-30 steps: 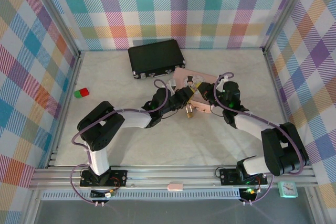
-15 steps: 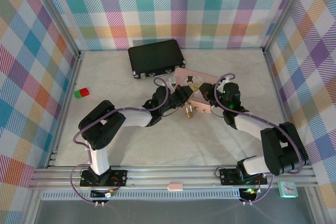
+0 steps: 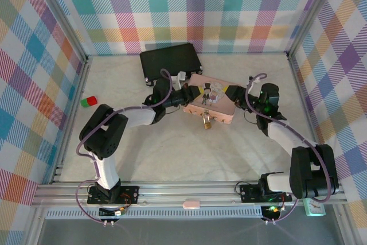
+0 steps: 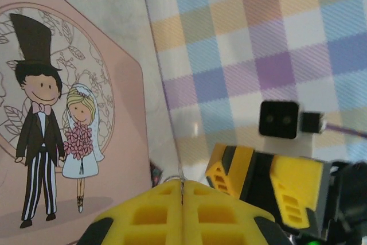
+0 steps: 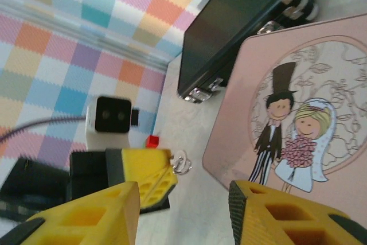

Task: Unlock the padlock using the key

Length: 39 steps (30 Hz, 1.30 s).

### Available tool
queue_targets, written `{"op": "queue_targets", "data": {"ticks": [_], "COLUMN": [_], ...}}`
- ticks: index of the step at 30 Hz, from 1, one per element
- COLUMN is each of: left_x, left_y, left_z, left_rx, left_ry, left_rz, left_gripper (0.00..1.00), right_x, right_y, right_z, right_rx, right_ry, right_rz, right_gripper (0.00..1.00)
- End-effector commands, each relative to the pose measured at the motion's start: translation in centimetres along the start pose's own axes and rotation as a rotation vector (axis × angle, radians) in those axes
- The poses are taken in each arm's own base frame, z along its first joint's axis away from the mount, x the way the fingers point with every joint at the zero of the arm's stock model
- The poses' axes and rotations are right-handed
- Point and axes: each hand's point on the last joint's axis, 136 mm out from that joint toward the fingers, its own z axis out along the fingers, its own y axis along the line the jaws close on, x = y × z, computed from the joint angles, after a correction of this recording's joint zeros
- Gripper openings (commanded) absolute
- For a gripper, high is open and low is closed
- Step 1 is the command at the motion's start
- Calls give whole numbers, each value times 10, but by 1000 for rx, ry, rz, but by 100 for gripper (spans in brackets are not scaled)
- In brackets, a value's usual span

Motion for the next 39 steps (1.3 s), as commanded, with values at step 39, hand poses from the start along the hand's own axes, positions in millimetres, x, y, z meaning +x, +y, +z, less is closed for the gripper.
{"op": "queue_targets", "data": {"ticks": [39], "left_x": [54], "left_y": [-75], "left_z": [-51], "left_rx": [39], "left_ry": [410], "left_rz": [486], "left_gripper": [0], "right_x": [87], "right_y": [67], "right_z": [17], "right_rx": [-429], "right_ry": [384], "right_rz": [-270], "right_gripper": [31]}}
